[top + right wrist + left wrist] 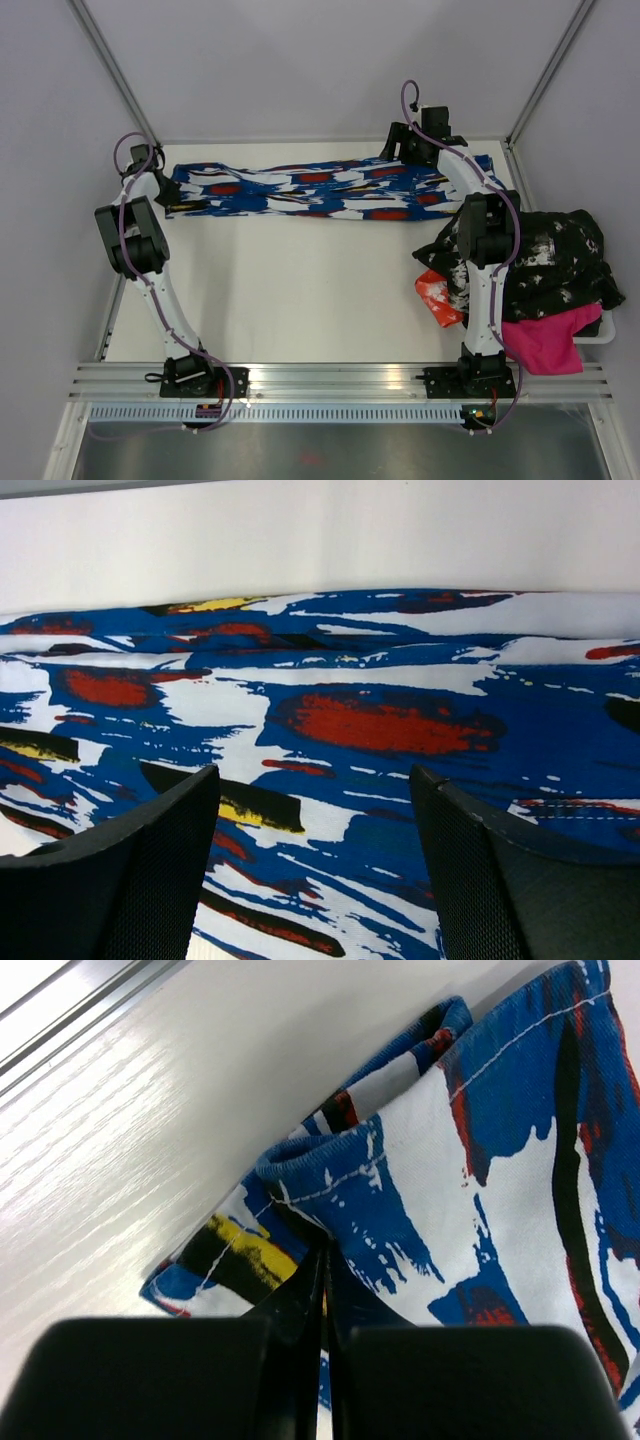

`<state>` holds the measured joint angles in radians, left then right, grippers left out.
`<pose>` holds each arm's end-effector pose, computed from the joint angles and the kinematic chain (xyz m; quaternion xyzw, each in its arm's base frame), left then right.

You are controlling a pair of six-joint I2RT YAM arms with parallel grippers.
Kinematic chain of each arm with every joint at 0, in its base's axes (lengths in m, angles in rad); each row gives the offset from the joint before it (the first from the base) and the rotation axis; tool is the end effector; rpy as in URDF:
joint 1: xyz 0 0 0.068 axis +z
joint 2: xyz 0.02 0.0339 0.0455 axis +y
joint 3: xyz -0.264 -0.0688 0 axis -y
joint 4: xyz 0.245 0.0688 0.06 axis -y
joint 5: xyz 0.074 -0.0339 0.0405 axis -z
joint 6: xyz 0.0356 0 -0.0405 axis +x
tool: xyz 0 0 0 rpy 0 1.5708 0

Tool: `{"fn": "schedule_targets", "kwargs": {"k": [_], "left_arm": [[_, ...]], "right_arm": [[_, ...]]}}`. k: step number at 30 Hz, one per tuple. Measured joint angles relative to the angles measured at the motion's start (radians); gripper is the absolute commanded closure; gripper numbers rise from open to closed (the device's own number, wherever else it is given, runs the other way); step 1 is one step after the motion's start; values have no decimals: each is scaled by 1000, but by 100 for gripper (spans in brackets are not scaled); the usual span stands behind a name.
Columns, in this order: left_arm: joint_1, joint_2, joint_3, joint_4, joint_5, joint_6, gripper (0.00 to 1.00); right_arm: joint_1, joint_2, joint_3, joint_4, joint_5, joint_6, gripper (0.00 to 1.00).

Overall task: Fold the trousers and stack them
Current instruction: Fold the trousers

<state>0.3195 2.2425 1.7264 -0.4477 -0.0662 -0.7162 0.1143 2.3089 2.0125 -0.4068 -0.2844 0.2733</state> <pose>0.4640 0.1560 0.1615 -0.4807 0.8238 -0.0279 0.2991 0.5274 0.0706 0.2247 0.0120 0.9001 0.2063 0.3835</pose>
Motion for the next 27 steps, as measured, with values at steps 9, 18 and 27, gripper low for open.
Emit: {"fn": "schedule_targets", "kwargs": {"k": [9, 18, 27], "left_arm": [[-1, -136, 3, -104, -21, 41, 98], [-3, -246, -61, -119, -37, 52, 98], [-3, -240, -137, -148, -35, 64, 17]], "right_arm": [[0, 0, -43, -1, 11, 3, 18], [0, 0, -43, 2, 11, 3, 18], [0, 0, -43, -8, 12, 2, 18]]}}
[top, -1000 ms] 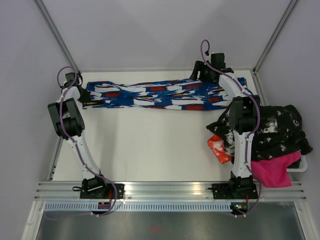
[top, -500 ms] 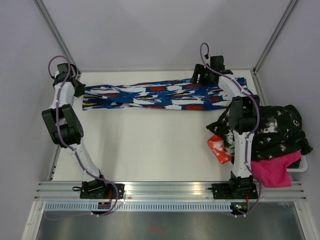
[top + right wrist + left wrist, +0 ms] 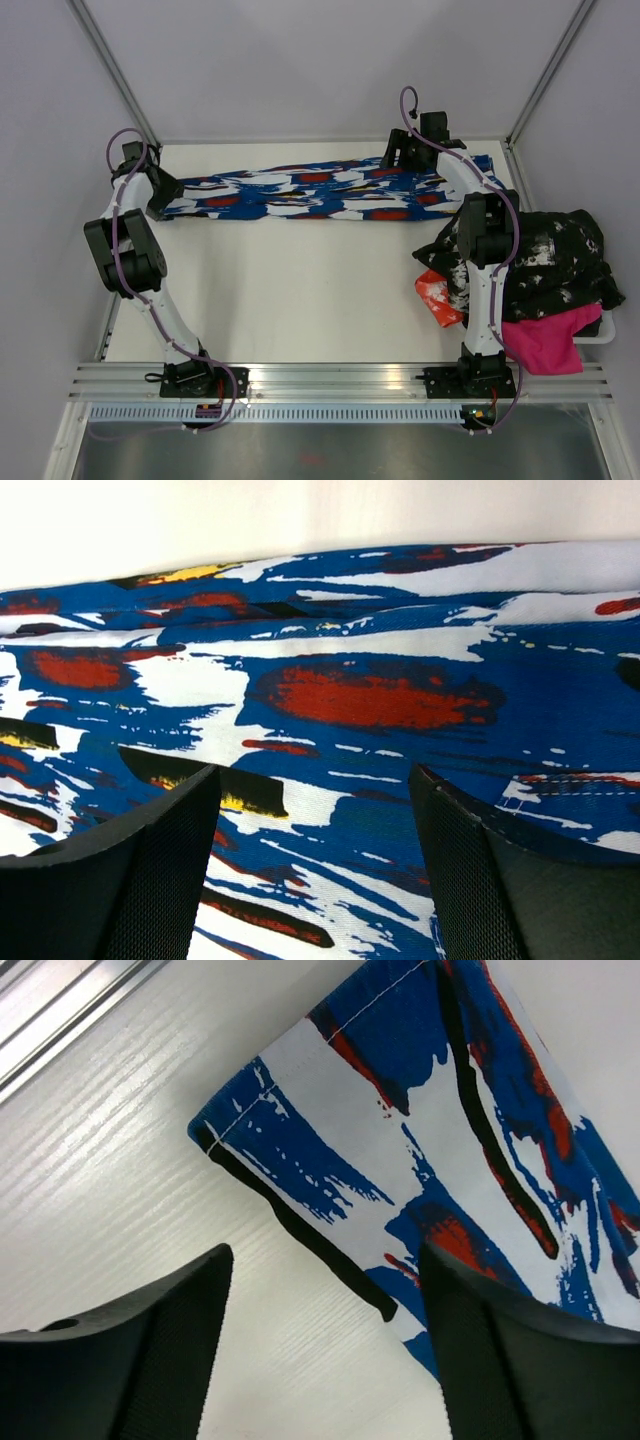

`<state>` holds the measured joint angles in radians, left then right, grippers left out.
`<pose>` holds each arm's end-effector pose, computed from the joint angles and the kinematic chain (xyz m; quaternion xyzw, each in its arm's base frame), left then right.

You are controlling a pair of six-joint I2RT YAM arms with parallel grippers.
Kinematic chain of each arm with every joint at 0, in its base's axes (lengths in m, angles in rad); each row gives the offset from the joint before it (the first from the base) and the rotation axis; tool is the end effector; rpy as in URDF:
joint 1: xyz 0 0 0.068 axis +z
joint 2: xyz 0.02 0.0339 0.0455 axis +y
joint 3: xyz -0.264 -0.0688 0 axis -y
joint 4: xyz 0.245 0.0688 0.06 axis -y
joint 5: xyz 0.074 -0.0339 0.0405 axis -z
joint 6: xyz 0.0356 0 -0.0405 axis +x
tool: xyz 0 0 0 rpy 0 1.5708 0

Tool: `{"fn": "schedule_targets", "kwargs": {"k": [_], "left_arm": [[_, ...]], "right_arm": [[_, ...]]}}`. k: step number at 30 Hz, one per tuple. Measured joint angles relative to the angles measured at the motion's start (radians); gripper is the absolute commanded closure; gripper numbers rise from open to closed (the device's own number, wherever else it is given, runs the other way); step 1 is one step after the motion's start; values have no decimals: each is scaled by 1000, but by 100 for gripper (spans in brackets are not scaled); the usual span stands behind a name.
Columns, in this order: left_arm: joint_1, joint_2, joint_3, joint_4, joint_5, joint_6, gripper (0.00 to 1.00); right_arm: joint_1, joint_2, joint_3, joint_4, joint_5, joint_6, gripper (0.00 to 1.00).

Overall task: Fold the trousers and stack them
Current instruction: Fold the trousers

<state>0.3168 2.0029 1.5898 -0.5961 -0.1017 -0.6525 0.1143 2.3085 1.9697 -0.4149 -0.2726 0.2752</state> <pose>0.4144 0.1397 0.2172 -0.4595 0.8425 0.0019 0.2810 0.5230 0.0697 0.2099 0.0193 0.9106 0.1985 0.3620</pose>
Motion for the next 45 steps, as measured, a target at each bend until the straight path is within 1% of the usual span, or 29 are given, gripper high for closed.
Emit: {"fn": "schedule_targets", "kwargs": {"k": [1, 3, 6, 9, 15, 18, 23, 25, 28, 32, 33, 35, 38, 40, 41, 42, 45], "left_arm": [[0, 0, 0, -1, -1, 2, 12], [1, 0, 0, 1, -2, 11, 8], [10, 0, 0, 19, 9, 41, 8], [43, 11, 6, 73, 71, 94, 8], [133, 151, 144, 137, 215, 237, 8], [140, 209, 184, 143, 274, 300, 8], [121, 267, 196, 136, 376, 397, 8], [114, 278, 222, 124, 397, 425, 9], [106, 337, 325, 73, 395, 445, 9], [100, 413, 454, 14, 390, 460, 14], [97, 424, 474, -4, 389, 465, 17], [89, 428, 484, -30, 370, 486, 18], [61, 428, 491, -60, 314, 532, 28], [29, 428, 492, -80, 254, 579, 38], [13, 428, 492, -88, 225, 599, 46], [-3, 428, 491, -95, 205, 613, 64], [-41, 429, 491, -116, 164, 640, 98]], "right_arm": [[0, 0, 0, -3, 0, 0, 18], [0, 0, 0, -10, 1, 0, 18], [0, 0, 0, -19, 11, 1, 18], [0, 0, 0, -26, 19, 5, 17], [0, 0, 0, -30, 40, 8, 16], [0, 0, 0, -36, 47, 9, 16], [0, 0, 0, -45, 65, 9, 16], [0, 0, 0, -48, 69, 9, 16], [0, 0, 0, -51, 69, 9, 16], [0, 0, 0, -60, 70, 9, 16], [0, 0, 0, -63, 72, 9, 16], [0, 0, 0, -72, 75, 9, 16], [0, 0, 0, -81, 93, 8, 16], [0, -2, 0, -87, 108, 9, 15], [0, -4, 0, -89, 116, 9, 15], [0, -6, 0, -92, 123, 9, 15], [-4, -20, 0, -99, 143, 18, 14]]}}
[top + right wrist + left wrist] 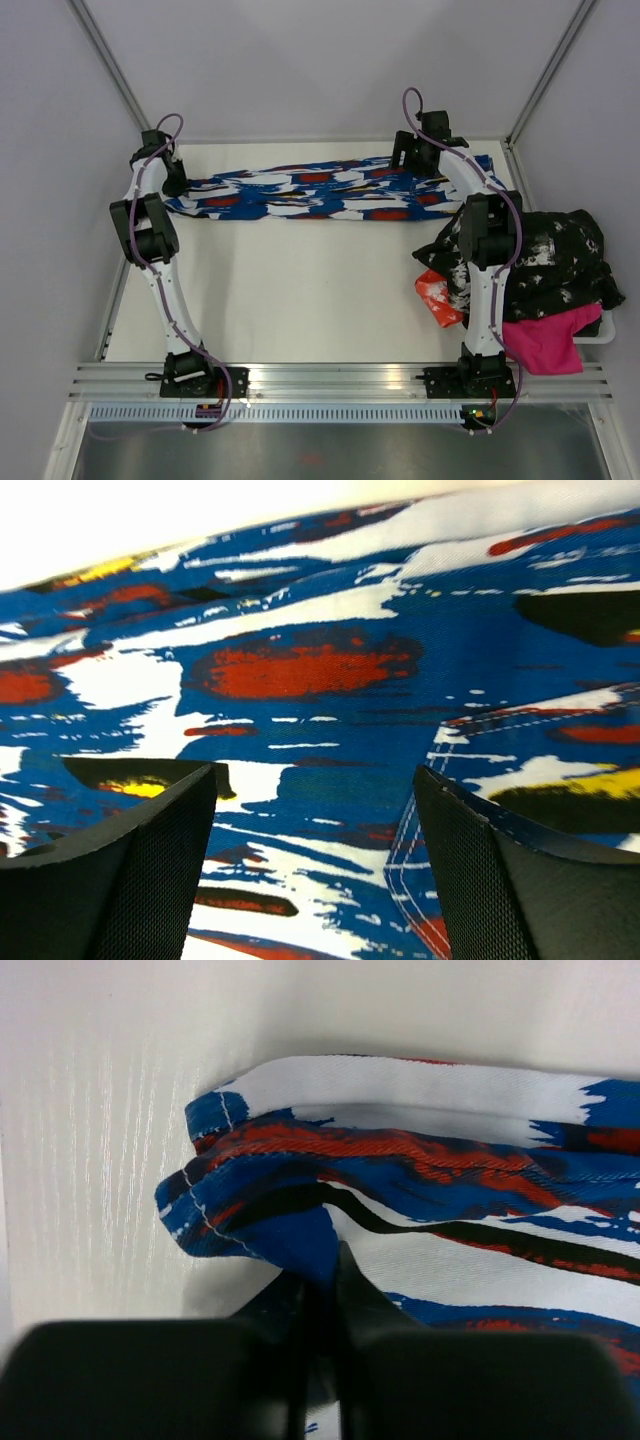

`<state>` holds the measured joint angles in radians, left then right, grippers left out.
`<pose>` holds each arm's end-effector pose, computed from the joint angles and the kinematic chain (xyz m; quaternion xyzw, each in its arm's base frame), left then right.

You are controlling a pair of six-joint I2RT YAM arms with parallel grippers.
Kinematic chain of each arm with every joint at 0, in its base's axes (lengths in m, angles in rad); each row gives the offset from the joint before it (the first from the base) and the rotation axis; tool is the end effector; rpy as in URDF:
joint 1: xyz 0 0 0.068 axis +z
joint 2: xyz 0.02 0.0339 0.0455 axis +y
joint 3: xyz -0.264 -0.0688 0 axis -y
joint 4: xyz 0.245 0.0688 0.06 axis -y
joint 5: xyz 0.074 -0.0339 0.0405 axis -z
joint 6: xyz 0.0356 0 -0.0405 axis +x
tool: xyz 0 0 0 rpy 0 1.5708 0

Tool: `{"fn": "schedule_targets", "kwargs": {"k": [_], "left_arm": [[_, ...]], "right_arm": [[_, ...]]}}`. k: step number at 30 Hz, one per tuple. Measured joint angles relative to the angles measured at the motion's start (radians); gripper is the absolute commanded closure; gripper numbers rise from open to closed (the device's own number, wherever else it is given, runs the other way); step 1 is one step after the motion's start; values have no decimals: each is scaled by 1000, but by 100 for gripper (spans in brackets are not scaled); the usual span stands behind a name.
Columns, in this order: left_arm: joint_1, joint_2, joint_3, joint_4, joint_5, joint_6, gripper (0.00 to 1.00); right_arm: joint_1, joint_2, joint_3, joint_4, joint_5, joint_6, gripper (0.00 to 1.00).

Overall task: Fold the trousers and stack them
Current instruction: Fold the trousers

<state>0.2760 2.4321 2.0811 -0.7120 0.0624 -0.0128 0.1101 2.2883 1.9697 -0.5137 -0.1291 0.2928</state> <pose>0.5050 0.1407 0.1619 -0.1315 0.9585 0.0030 0.2528 0.5150 0.0615 0.2118 0.0617 0.9289 0.1310 0.3408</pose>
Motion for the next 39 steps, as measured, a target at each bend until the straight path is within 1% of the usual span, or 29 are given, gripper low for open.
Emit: {"fn": "schedule_targets", "kwargs": {"k": [9, 13, 16, 20, 24, 27, 30, 33, 35, 39], "left_arm": [[-11, 1, 17, -18, -85, -12, 98], [23, -21, 1, -26, -132, -21, 98], [71, -35, 11, -36, -180, -17, 98], [116, -56, 69, -56, -223, -1, 98], [111, -141, 89, -59, -229, 19, 98], [56, -209, 100, -60, -246, 30, 98], [-47, -253, 130, -62, -283, 30, 98], [-174, -250, 192, -90, -336, 6, 98], [-240, -243, 222, -122, -344, -24, 98], [-362, -243, 214, -161, -352, -97, 98]], "right_arm": [[-38, -134, -14, 2, 42, 6, 13], [-46, -188, -73, 20, 52, 14, 13], [-45, -200, -136, 49, 44, 41, 13], [-42, -199, -184, 60, 23, 77, 14], [-42, -199, -195, 88, 8, 97, 13], [-42, -199, -195, 104, 7, 103, 13], [-42, -199, -195, 113, 12, 115, 13], [-42, -199, -201, 119, 20, 137, 13], [-43, -201, -219, 127, 31, 149, 13], [-67, -202, -258, 134, 32, 172, 13]]}}
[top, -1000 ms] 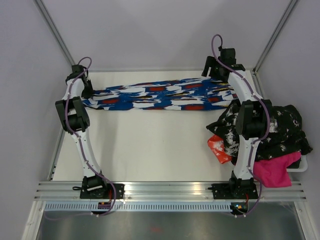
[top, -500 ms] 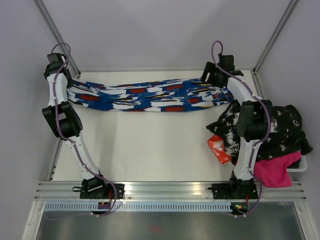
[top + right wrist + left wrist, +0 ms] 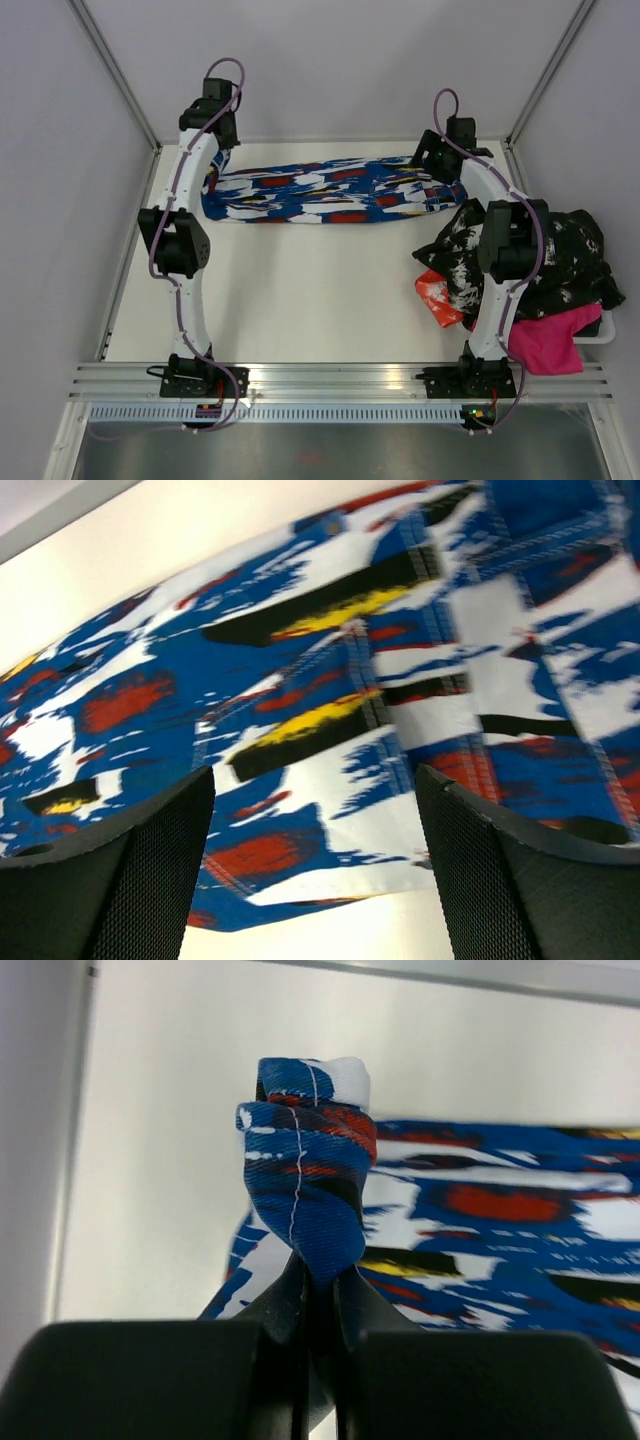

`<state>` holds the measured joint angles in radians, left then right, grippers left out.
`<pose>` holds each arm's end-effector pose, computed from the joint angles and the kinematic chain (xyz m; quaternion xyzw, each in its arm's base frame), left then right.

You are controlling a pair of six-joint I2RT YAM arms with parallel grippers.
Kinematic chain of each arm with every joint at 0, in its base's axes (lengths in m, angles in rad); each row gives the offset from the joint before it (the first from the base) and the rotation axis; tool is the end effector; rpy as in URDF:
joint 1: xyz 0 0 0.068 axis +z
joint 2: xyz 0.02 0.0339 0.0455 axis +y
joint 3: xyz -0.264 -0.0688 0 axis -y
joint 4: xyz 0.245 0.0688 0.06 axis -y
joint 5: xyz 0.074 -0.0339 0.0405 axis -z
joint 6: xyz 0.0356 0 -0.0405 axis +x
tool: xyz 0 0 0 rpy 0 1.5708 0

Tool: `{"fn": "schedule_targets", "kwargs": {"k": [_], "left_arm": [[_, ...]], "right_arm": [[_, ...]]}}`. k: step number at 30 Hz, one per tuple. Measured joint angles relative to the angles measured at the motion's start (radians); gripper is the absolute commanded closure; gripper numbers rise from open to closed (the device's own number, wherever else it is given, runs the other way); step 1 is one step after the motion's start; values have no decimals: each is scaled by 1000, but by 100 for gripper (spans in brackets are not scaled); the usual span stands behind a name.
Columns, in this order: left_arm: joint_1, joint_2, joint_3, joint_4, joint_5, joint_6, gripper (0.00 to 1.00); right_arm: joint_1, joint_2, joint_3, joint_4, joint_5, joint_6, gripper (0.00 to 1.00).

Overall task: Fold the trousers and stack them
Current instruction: Fold the trousers

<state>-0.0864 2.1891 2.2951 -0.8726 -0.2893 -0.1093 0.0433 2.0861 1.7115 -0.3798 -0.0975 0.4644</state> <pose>0.4872 -0.0320 0.3392 -0.0668 0.9099 0.0942 0.3984 0.4792 0.0242 0.2345 0.1727 0.9005 0.1429 0.3725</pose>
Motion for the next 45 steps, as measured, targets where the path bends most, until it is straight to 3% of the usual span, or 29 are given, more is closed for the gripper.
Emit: {"fn": "schedule_targets", "kwargs": {"k": [8, 12, 17, 32, 45], "left_arm": [[-169, 11, -13, -39, -14, -251, 98], [-211, 12, -46, -17, -11, -438, 98], [-218, 71, -22, 27, 38, -553, 98], [-369, 230, 21, 100, 151, -660, 98], [-379, 252, 48, 146, 192, -665, 98]], "right_arm": [[-129, -5, -43, 36, -40, 6, 13], [-129, -9, -43, 69, -88, -23, 13], [-111, -9, -43, 80, -137, -69, 13], [-179, -9, -43, 82, -207, -111, 12], [-190, -9, -43, 90, -237, -109, 13]]}}
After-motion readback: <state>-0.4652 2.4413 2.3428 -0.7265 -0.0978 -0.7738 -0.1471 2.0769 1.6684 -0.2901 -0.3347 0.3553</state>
